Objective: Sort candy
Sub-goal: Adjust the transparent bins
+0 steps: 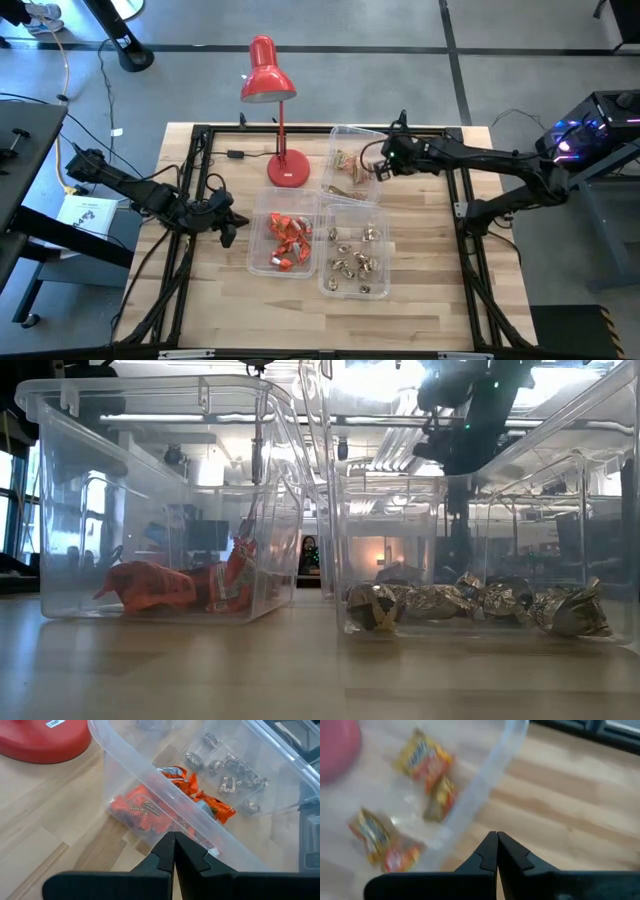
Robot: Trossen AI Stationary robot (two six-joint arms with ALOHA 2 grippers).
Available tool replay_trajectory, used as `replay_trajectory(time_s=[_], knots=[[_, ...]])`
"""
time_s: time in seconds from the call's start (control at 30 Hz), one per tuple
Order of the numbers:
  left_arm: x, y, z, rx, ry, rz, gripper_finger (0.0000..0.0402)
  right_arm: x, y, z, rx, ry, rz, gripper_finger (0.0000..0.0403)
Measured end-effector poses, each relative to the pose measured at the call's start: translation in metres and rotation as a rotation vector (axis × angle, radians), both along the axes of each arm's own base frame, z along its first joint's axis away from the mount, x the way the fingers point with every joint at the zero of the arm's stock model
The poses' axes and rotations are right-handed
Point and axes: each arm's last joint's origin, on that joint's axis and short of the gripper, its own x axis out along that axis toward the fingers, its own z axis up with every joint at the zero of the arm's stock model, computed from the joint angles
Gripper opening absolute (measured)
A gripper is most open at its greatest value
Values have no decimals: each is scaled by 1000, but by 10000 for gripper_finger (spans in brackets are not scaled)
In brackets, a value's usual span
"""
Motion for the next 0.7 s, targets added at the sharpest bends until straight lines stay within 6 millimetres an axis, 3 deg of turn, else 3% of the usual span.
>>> replay_trajectory(time_s=[0.27,0.6,0.7], knots=[[-1,-1,-1,23,26,-77,0,2,-27,-10,-63,-154,-77,0],[-1,0,0,112,23,-89,0,7,-34,-4,-144,-187,18,0],[-5,3,14,155,30,-94,0,4,-33,2,-175,-186,20,0]])
